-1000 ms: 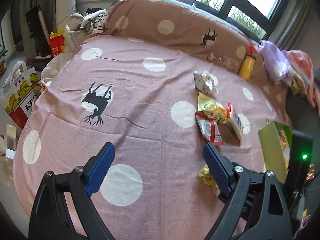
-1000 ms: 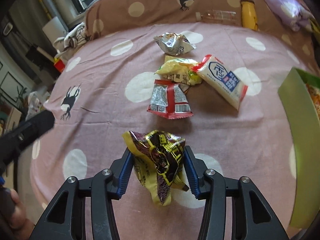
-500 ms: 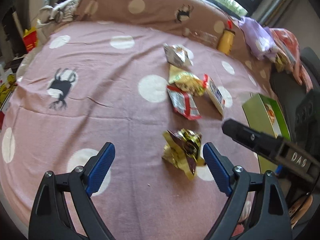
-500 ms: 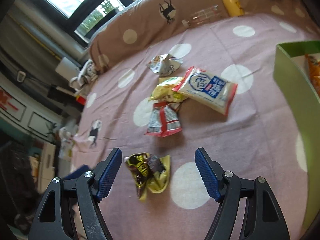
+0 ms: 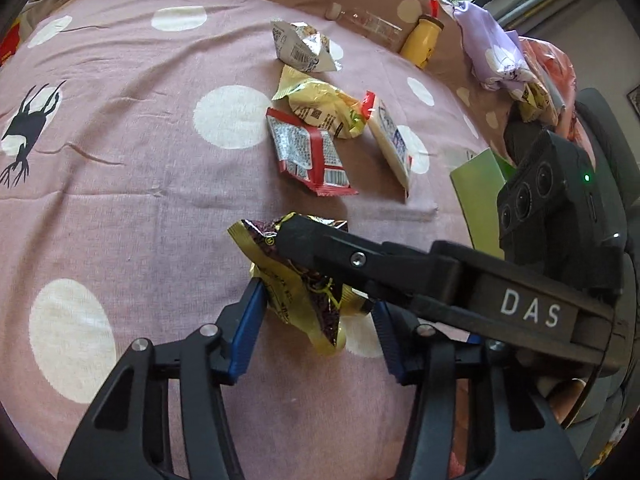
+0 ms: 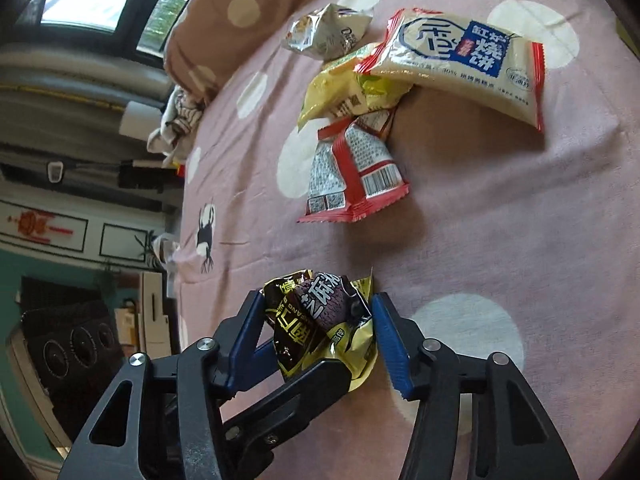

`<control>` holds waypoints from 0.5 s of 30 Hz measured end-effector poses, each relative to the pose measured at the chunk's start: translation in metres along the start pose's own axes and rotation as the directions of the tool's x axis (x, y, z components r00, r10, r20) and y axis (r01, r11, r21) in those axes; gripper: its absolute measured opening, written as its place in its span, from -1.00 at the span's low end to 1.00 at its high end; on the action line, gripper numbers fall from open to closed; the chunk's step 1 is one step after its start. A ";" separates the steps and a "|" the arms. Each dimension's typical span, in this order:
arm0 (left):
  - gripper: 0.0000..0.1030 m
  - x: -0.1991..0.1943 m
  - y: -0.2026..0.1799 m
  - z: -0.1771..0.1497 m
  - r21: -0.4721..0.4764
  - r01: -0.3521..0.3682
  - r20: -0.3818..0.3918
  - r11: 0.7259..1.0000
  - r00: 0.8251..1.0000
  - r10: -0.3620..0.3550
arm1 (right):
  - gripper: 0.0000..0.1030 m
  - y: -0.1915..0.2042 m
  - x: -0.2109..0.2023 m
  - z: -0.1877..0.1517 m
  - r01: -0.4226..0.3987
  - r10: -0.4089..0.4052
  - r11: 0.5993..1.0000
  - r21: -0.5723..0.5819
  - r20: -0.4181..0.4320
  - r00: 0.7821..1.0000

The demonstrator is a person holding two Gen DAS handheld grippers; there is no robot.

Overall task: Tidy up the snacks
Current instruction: 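Carry the gold-purple bag over the green box with the right gripper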

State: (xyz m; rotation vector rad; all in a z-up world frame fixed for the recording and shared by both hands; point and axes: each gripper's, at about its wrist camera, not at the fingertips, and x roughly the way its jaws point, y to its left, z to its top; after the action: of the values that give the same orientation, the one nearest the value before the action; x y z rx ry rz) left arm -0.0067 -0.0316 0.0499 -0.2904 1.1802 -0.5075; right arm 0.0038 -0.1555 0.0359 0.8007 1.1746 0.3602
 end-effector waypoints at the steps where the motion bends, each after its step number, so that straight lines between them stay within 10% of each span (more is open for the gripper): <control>1: -0.01 -0.003 -0.002 0.000 0.005 0.007 0.008 1.000 1.000 -0.007 | 0.07 0.003 -0.004 -0.001 -0.001 0.001 1.000 -0.010 0.011 1.000; 7: -0.01 -0.032 -0.032 0.004 0.117 0.059 0.136 0.991 0.988 -0.075 | 0.05 0.025 -0.051 -0.004 0.008 0.009 0.995 -0.098 0.164 0.986; 15: -0.02 -0.048 -0.098 0.011 0.320 0.132 0.217 0.938 0.954 -0.208 | 0.05 0.028 -0.133 -0.009 0.060 0.002 0.989 -0.139 0.408 0.913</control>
State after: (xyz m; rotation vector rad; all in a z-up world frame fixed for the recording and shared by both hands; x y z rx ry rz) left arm -0.0323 -0.0907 0.1391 -0.1863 0.8218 -0.7738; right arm -0.0494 -0.2177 0.1446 0.6859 0.7566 0.2367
